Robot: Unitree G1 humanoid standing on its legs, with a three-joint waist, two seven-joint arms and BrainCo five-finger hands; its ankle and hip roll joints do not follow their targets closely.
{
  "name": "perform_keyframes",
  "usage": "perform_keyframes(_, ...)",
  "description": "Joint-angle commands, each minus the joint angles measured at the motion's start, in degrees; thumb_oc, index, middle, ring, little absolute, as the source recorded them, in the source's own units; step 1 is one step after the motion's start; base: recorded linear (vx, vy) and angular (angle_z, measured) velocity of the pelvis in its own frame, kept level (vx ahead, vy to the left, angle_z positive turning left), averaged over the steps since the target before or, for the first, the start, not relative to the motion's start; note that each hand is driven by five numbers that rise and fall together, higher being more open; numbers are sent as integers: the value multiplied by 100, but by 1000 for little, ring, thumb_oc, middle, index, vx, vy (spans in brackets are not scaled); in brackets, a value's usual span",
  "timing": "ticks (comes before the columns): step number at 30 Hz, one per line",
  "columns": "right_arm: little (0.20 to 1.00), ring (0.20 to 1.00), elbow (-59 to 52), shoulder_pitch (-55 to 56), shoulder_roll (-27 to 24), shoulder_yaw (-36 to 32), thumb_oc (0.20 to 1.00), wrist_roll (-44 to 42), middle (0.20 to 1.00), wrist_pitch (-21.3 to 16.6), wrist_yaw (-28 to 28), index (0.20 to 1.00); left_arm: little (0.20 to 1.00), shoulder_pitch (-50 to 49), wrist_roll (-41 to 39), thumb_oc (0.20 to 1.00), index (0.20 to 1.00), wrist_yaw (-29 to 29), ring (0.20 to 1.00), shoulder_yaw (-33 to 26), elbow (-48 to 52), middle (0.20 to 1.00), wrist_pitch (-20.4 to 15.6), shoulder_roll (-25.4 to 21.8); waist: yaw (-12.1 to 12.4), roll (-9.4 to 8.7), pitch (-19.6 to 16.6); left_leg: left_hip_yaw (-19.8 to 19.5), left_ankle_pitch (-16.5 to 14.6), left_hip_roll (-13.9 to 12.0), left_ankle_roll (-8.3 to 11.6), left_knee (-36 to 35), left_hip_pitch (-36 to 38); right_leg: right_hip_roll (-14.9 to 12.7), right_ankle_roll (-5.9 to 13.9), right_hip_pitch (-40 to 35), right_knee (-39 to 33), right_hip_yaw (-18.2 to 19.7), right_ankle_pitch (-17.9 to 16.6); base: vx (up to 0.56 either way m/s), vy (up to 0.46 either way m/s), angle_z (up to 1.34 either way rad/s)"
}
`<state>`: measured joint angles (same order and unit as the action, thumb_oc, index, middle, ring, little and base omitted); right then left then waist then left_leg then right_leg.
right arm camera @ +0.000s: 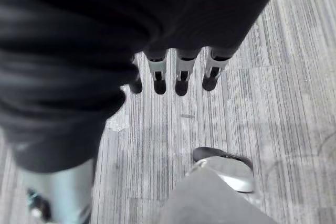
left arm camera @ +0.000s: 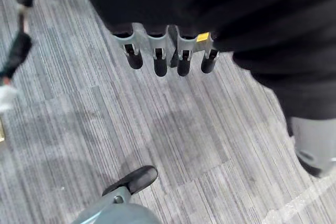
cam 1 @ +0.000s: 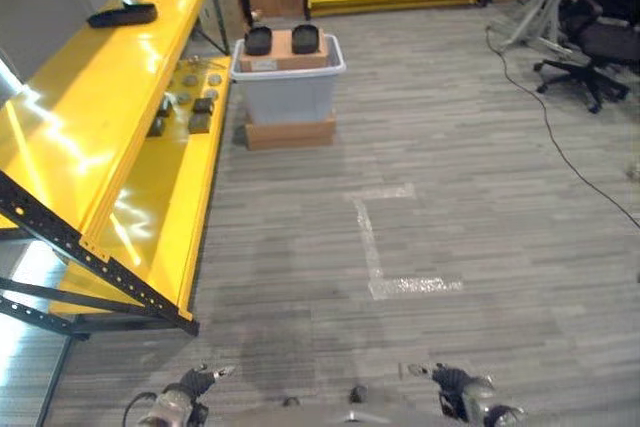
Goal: Move parts from the plastic box to the shelf.
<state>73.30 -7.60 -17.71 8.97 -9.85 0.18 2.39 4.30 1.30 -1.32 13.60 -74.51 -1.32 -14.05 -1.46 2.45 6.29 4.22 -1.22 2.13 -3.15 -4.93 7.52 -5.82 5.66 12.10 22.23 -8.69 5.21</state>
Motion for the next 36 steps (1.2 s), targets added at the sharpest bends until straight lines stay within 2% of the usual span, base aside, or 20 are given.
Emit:
perform_keyframes(1, 1000, 1000, 320, -123, 24, 154, 1000, -149, 1000, -119, -114, 1000, 1000, 190, -102, 1000, 1000, -192, 1000, -121, -259, 1000, -72, -152, -43, -160, 119, -222, -267, -173, 302, -7, 247, -83, 342, -393, -1345, -70, -920, 224, -182, -17)
perform_keyframes(5, 1000, 1000, 503, 54, 55, 209, 1000, -126, 1000, -125, -120, 1000, 1000, 241, -77, 1000, 1000, -197, 1000, -60, -187, 1000, -92, -111, -159, -179, 38, -325, -427, -380, 447, 154, 383, 136, 115, -693, -1721, 56, -709, 258, -223, 32)
perform_keyframes(7, 1000, 1000, 622, 183, 29, 211, 1000, -78, 1000, -113, -69, 1000, 1000, 215, -133, 1000, 1000, -211, 1000, -60, -93, 1000, -123, -72, -158, -161, 2, -334, -310, -448, 610, 972, 177, 213, -46, -909, -1815, 12, -590, 240, -200, 53)
perform_keyframes(8, 1000, 1000, 622, 184, 28, 211, 1000, -78, 1000, -114, -68, 1000, 1000, 212, -134, 1000, 1000, -211, 1000, -60, -91, 1000, -122, -71, -171, -156, -2, -349, -329, -453, 614, 1009, 153, 216, -48, -911, -1819, -3, -590, 139, -130, 48)
perform_keyframes(9, 1000, 1000, 638, 235, -20, 206, 1000, -52, 1000, -108, -70, 1000, 1000, 214, -259, 1000, 1000, -219, 1000, -75, 28, 1000, -139, -22, -135, -167, 66, -384, -95, -399, 708, 1729, -230, 184, -131, -1063, -1871, -39, -565, 287, -271, 29)
perform_keyframes(10, 1000, 1000, 607, 199, -105, 350, 1000, 170, 1000, -77, -88, 1000, 1000, 371, -286, 1000, 1000, -208, 1000, 123, 160, 1000, -144, 108, -33, -357, 322, -179, 186, -252, 805, 2595, -1220, 10, -245, -1489, -2103, -164, -505, 386, -287, 47)
perform_keyframes(12, 1000, 1000, 566, 206, -162, 337, 1000, 157, 1000, -86, -118, 1000, 1000, 331, -229, 1000, 1000, -195, 1000, 184, 177, 1000, -156, 113, 38, -339, 284, -22, 108, -291, 721, 1812, -1430, 49, -182, -1732, -2316, -174, -441, 563, -94, 84)
perform_keyframes(13, 1000, 1000, 236, 169, -265, 373, 1000, 83, 1000, -223, -207, 1000, 1000, 306, -246, 1000, 1000, -272, 1000, 180, 167, 1000, -207, 85, 209, -239, 278, -276, 699, -279, 714, 394, -1658, 201, -116, -2104, -2511, -29, -274, 664, 51, 40)
perform_keyframes(15, 1000, 1000, 26, 51, -359, 390, 1000, 78, 1000, -305, -264, 1000, 1000, 338, -281, 1000, 1000, -331, 1000, 148, 213, 1000, -228, 21, 251, -209, 255, -235, 894, -346, 789, 69, -1751, 270, -103, -2209, -2536, 55, -171, 490, 59, -81)
perform_keyframes(18, 1000, 1000, -60, -146, -481, 319, 1000, 16, 1000, -366, -258, 1000, 1000, 359, -189, 1000, 1000, -356, 1000, 177, 262, 1000, -246, -27, 321, -212, 116, -226, 991, -361, 728, 239, -1620, 262, -30, -2437, -2426, 173, 31, 336, 126, -65)
perform_keyframes(20, 1000, 1000, -21, -189, -446, 270, 1000, -1, 1000, -379, -258, 1000, 1000, 352, -135, 1000, 1000, -337, 1000, 170, 240, 1000, -247, -50, 367, -286, -28, -170, 823, -275, 574, 367, -1484, 118, 107, -2391, -2005, 241, 51, 387, 193, -61)
perform_keyframes(21, 1000, 1000, -32, -189, -411, 242, 1000, -28, 1000, -382, -250, 1000, 1000, 331, -125, 1000, 1000, -332, 1000, 157, 244, 1000, -259, -62, 366, -326, -90, -105, 714, -225, 500, 403, -1380, 15, 221, -2317, -1697, 254, -104, 430, 263, -58)
perform_keyframes(22, 1000, 1000, -70, -183, -302, 156, 1000, -150, 1000, -374, -249, 1000, 1000, 382, -82, 1000, 1000, -360, 1000, 171, 280, 1000, -247, -124, 333, -379, -48, 44, 592, -192, 373, 459, -1167, -114, 425, -1933, -647, 378, -681, 363, 266, -38)
perform_keyframes(24, 1000, 1000, -113, -204, -229, 175, 1000, -171, 1000, -372, -288, 1000, 1000, 478, -89, 1000, 1000, -376, 1000, 219, 339, 1000, -239, -147, 253, -316, 39, 16, 499, -217, 279, 437, -956, -105, 472, -1474, 212, 416, -950, 285, 205, -33)
perform_keyframes(25, 1000, 1000, -103, -221, -188, 164, 1000, -190, 1000, -358, -302, 1000, 1000, 515, -53, 1000, 1000, -369, 1000, 260, 332, 1000, -229, -154, 239, -280, 53, 45, 418, -236, 251, 395, -810, -225, 463, -1308, 318, 209, -975, 178, 97, 3)
perform_keyframes(26, 1000, 1000, -103, -222, -187, 163, 1000, -190, 1000, -358, -303, 1000, 1000, 517, -52, 1000, 1000, -369, 1000, 260, 331, 1000, -230, -155, 234, -291, 66, 41, 417, -224, 250, 390, -795, -238, 465, -1315, 340, 206, -956, 337, 98, 19)
perform_keyframes(27, 1000, 1000, -103, -239, -105, 219, 1000, -186, 1000, -329, -275, 1000, 1000, 603, 90, 1000, 1000, -354, 1000, 377, 306, 1000, -199, -142, 194, -250, 99, 93, 274, -246, 264, 275, -500, -439, 362, -1157, -153, -278, -806, 351, 40, 19)
perform_keyframes(29, 1000, 1000, -62, -195, -48, 291, 1000, -124, 1000, -322, -250, 1000, 1000, 639, 108, 1000, 1000, -349, 1000, 369, 232, 1000, -203, -133, 145, -257, 96, 54, 115, -212, 311, 227, -309, -419, 296, -1029, -1080, -476, -715, 429, -21, -3)
perform_keyframes(33, 1000, 1000, -60, -76, 36, 370, 1000, -90, 1000, -304, -269, 1000, 1000, 648, 154, 1000, 1000, -318, 1000, 387, 130, 1000, -212, -82, -105, -316, 151, -130, -120, -172, 380, 113, 117, -173, 365, -655, -2167, 41, -1140, 385, -79, 8)
perform_keyframes(36, 1000, 1000, 93, 44, 59, 347, 1000, 21, 1000, -255, -220, 1000, 1000, 582, 214, 1000, 1000, -312, 1000, 338, -13, 1000, -209, -3, -237, -262, 136, -258, -349, -273, 473, 25, 479, -179, 448, -398, -2291, 155, -1353, 417, -149, 54)
